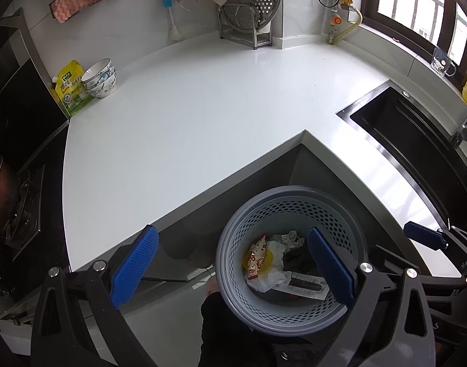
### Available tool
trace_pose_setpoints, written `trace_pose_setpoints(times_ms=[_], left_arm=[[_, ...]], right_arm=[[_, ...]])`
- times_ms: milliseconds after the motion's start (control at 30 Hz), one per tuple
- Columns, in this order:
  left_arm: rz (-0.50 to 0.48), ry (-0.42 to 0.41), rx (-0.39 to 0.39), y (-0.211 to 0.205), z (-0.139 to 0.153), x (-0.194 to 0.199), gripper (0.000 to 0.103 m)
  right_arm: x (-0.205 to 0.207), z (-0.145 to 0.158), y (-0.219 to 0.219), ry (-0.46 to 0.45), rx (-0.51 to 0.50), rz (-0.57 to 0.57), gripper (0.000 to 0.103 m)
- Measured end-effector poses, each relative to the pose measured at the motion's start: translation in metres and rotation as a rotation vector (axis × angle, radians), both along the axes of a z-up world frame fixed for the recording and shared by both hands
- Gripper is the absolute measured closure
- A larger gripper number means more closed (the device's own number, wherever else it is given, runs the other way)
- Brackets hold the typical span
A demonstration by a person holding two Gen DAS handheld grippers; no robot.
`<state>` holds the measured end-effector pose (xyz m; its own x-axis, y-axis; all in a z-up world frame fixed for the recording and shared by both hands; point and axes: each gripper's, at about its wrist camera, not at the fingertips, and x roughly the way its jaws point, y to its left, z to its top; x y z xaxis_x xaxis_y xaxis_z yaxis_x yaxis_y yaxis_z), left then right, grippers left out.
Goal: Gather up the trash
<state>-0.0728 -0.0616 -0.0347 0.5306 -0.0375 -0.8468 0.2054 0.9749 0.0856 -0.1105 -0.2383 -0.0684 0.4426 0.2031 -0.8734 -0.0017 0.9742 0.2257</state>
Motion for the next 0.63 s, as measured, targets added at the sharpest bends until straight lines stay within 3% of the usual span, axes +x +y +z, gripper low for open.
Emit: trace_pose_setpoints(times_ms=[633], left_arm=[[0.004, 0.020, 0.001, 0.0012, -0.0043, 0.0021, 0.006]], right_arm=[[0.0002, -0.0005, -0.0014, -0.006, 0.000, -0.003, 0.036]])
